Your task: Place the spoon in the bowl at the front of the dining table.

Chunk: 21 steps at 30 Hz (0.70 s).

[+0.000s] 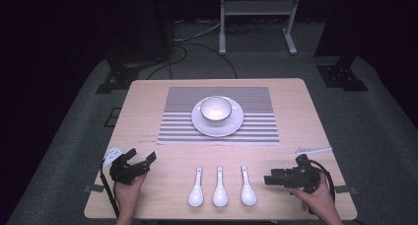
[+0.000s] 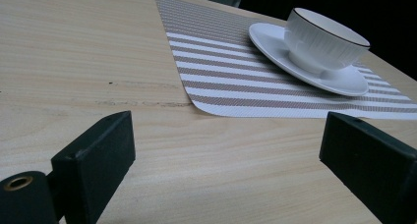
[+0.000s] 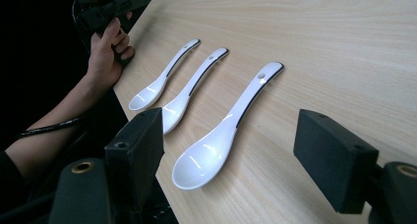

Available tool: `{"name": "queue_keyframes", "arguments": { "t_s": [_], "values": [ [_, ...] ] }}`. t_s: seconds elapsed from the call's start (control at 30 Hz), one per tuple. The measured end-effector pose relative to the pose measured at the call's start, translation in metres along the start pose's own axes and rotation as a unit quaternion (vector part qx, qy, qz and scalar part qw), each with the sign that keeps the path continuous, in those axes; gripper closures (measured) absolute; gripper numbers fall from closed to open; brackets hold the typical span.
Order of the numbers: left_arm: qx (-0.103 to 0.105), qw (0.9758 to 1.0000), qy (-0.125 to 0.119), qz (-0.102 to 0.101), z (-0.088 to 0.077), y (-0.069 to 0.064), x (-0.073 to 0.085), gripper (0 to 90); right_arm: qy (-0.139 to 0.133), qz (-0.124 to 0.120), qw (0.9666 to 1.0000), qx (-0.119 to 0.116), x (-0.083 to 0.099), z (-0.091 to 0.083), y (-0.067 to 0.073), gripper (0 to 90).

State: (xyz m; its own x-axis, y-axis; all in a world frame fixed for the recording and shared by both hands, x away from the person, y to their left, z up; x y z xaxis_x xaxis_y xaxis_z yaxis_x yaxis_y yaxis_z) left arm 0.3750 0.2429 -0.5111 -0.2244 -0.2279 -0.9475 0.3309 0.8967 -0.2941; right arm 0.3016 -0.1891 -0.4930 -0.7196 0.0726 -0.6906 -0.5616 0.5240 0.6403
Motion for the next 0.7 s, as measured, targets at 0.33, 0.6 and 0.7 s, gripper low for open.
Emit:
{"name": "queue_keyframes", "arguments": {
  "t_s": [0.33,0.6,0.7],
  "values": [
    [0.001,1.0,0.001,0.0,0.0,0.0,0.0,5.3,0.015,-0.003,0.9999,-0.006,-0.002,0.013,0.005,26.3],
    [0.001,1.0,0.0,0.0,0.0,0.0,0.0,5.4,0.028,-0.003,0.9996,-0.008,-0.004,0.024,0.006,26.4],
    [0.001,1.0,0.0,-0.001,0.0,0.0,0.0,5.4,0.033,-0.003,0.9994,-0.009,-0.005,0.028,0.006,26.8]
  ]
}}
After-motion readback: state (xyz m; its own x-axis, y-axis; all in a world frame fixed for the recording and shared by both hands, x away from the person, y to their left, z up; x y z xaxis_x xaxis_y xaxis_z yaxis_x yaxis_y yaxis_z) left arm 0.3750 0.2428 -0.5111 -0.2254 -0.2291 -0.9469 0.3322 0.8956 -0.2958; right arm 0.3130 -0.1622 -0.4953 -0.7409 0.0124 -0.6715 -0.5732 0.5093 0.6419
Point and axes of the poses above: each handheld gripper's, and its own axes: z roughly forward along the jaws, x roughly out of its underside, y roughly to its left, the point moved 9 cm from there along z, roughly forward along the jaws, and after that the axes turned 14 degrees about -y, right-handed, at the moved point
